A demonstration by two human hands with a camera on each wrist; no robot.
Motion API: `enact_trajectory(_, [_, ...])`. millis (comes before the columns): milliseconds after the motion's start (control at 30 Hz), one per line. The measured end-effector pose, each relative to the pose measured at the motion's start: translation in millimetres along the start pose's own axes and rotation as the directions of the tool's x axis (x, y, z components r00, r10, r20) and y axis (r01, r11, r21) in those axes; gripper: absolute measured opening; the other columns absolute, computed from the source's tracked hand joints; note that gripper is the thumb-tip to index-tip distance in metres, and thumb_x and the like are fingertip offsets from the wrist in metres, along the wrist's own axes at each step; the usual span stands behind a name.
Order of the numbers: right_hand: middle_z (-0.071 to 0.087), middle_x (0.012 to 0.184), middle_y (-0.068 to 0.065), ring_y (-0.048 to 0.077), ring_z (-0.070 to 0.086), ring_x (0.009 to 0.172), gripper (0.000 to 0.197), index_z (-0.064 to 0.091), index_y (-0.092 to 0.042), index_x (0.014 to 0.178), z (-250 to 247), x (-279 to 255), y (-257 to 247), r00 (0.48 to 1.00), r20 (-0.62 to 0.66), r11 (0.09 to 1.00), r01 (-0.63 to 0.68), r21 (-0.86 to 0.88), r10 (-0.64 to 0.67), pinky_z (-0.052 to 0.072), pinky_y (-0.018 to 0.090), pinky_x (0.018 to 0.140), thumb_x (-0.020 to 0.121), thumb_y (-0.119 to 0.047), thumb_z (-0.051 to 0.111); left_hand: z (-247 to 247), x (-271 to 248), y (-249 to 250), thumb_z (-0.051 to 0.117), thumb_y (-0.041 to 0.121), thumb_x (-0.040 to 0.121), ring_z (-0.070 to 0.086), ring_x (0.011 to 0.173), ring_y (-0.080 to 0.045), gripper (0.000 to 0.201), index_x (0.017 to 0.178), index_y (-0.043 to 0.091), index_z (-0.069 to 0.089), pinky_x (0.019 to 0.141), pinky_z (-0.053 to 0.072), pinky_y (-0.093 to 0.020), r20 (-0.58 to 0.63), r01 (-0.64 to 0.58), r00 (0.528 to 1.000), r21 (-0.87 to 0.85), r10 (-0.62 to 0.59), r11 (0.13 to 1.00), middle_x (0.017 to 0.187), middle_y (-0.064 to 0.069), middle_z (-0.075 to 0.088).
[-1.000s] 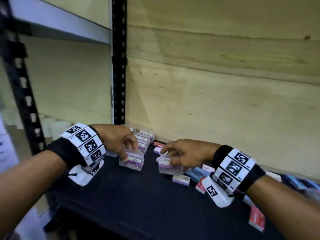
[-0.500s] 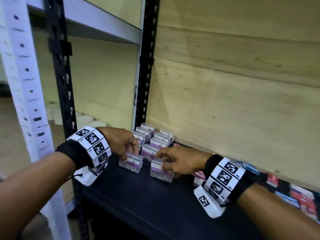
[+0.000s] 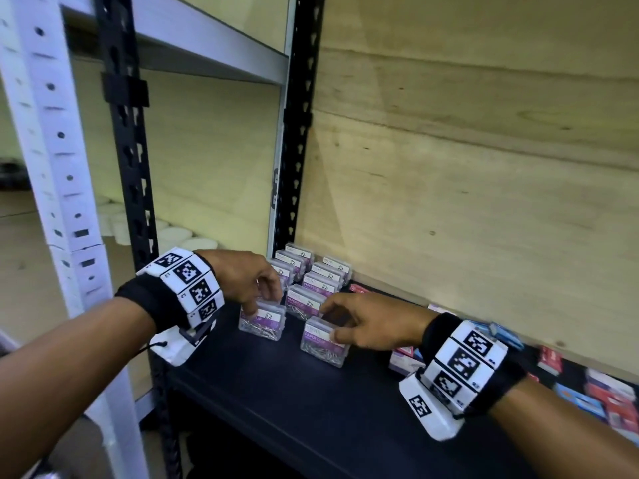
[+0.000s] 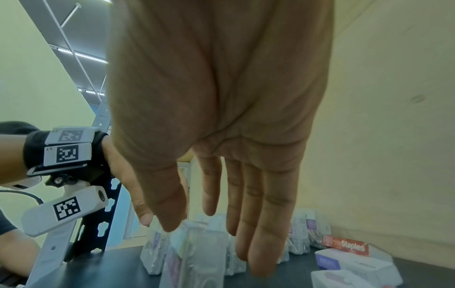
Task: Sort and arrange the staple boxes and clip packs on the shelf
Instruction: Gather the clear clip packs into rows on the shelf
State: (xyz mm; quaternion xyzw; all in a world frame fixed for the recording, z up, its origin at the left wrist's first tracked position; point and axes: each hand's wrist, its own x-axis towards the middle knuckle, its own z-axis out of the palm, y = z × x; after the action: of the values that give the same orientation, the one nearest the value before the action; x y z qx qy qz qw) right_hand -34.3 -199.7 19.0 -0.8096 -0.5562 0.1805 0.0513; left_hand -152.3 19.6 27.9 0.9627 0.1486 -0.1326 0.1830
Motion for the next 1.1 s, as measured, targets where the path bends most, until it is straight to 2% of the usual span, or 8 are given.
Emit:
enact_trajectory(100, [0.058,0.109,-0.010,0.011,0.060,0.099,0.037,0.053,-0.026,0.128,-2.5,-6.3,7.7,0.999,-0.031,1.000,0.020,-0.024,-0.021,0.047,0.022,0.080,0.094,-0.031,0.065,-2.4,-0.9,4.2,0.078,0.008,0.079,0.061,0.098,-0.006,0.040,0.114,0.024,0.066,0.071,0.045,-0.014,-0.046,-0.014,0.999,0.036,0.016,0.999,0.093,0.018,0.061])
enact_trajectory(200, [0.062,0.109,-0.010,0.009,0.062,0.095,0.031,0.059,-0.025,0.120,-0.7,-8.2,15.0,0.998,-0.038,0.999,0.039,-0.024,-0.040,0.050,0.021,0.079,0.091,-0.028,0.068,0.9,0.7,4.4,0.078,0.009,0.079,0.058,0.084,-0.002,0.033,0.107,0.024,0.067,0.064,0.040,-0.015,-0.054,-0.016,0.998,0.082,0.021,0.996,0.089,0.015,0.059])
enact_trajectory(367, [0.063,0.103,-0.013,0.006,0.063,0.093,0.027,0.061,-0.030,0.116,4.6,-1.8,18.5,0.997,-0.050,0.998,0.056,0.026,-0.055,0.053,0.024,0.084,0.090,-0.027,0.070,8.6,4.5,-1.5,0.077,0.008,0.078,0.059,0.081,-0.007,0.030,0.094,0.028,0.062,0.067,0.044,-0.020,-0.054,-0.040,0.997,0.129,0.047,0.991,0.089,0.010,0.061])
enact_trajectory(500, [0.064,0.102,-0.012,0.006,0.063,0.093,0.027,0.062,-0.028,0.117,6.1,5.3,12.8,0.995,-0.059,0.997,0.079,0.024,-0.078,0.051,0.020,0.081,0.091,-0.028,0.070,6.6,5.2,-6.0,0.076,0.007,0.079,0.059,0.082,-0.008,0.028,0.095,0.025,0.062,0.068,0.043,-0.020,-0.052,-0.047,0.997,0.159,0.056,0.986,0.090,0.008,0.062])
enact_trajectory(700, [0.063,0.098,-0.015,0.005,0.062,0.092,0.028,0.060,-0.028,0.119,8.1,20.0,4.2,0.994,-0.068,0.995,0.093,0.024,-0.091,0.051,0.021,0.083,0.092,-0.029,0.069,2.5,8.2,-15.3,0.076,0.006,0.079,0.060,0.082,-0.008,0.027,0.094,0.024,0.063,0.067,0.044,-0.019,-0.065,-0.018,0.997,0.186,0.031,0.982,0.090,0.008,0.063])
enact_trajectory(833, [0.063,0.101,-0.013,0.007,0.062,0.093,0.028,0.061,-0.027,0.120,8.7,29.1,-0.4,0.992,-0.080,0.995,0.100,0.005,-0.099,0.052,0.024,0.085,0.092,-0.028,0.068,-0.7,9.7,-19.7,0.075,0.005,0.078,0.059,0.078,-0.008,0.028,0.093,0.025,0.062,0.063,0.042,-0.018,-0.074,0.007,0.997,0.209,0.009,0.978,0.089,0.007,0.063])
enact_trajectory(1100, [0.062,0.104,-0.012,0.007,0.060,0.093,0.029,0.061,-0.028,0.121,8.2,39.9,-5.3,0.990,-0.093,0.994,0.102,-0.028,-0.104,0.051,0.024,0.084,0.093,-0.028,0.067,-2.3,10.7,-22.4,0.075,0.003,0.078,0.059,0.079,-0.009,0.028,0.093,0.023,0.062,0.063,0.042,-0.019,-0.093,0.037,0.996,0.228,-0.017,0.973,0.090,0.006,0.064])
